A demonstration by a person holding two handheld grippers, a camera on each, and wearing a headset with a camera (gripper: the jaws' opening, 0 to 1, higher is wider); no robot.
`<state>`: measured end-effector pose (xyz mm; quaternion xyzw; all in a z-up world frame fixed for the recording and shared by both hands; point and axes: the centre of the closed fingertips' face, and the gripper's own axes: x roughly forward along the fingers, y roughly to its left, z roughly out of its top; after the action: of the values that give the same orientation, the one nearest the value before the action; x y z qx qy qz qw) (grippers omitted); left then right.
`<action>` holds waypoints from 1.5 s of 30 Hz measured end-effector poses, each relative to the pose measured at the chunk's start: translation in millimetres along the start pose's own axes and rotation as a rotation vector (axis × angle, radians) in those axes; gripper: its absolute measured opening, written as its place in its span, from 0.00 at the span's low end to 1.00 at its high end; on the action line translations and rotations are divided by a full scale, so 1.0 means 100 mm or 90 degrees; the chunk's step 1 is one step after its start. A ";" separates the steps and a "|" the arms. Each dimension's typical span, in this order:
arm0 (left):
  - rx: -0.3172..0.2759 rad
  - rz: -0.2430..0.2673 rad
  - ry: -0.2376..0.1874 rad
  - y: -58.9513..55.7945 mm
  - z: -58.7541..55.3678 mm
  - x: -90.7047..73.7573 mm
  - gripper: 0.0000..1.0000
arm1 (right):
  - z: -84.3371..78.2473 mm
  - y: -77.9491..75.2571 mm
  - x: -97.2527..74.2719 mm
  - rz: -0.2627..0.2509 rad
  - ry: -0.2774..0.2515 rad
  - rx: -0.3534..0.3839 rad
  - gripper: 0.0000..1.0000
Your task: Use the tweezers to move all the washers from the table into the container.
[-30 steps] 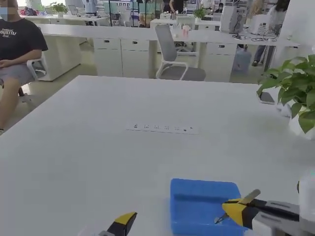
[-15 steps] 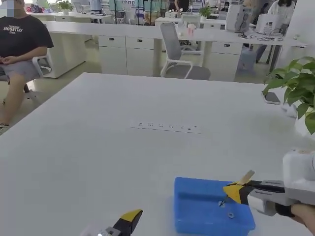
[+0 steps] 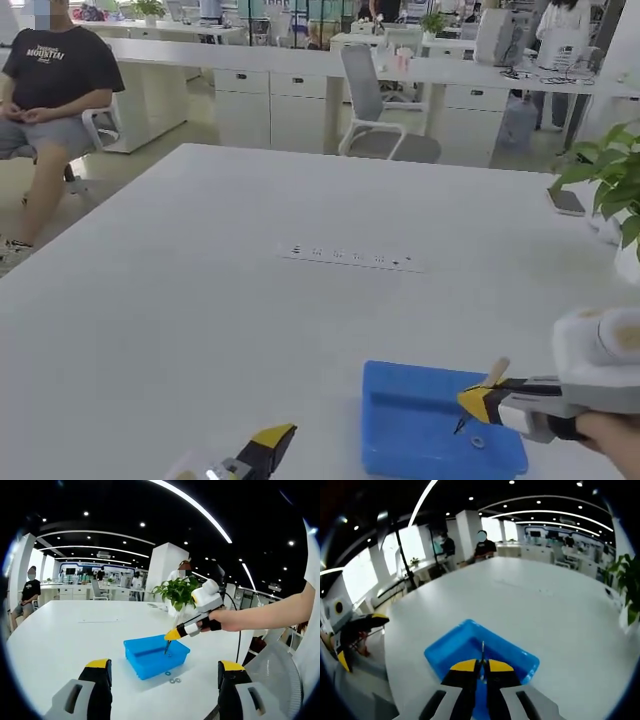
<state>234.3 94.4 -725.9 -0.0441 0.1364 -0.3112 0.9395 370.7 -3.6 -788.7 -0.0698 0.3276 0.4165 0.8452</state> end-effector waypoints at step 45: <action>0.000 -0.002 0.009 0.02 -0.04 0.00 0.87 | 0.10 0.11 -0.10 -0.012 -0.009 -0.053 0.03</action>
<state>234.1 95.7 -729.7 -0.0421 0.1431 -0.3128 0.9380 363.4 1.0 -772.9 -0.1049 0.3036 0.4225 0.8475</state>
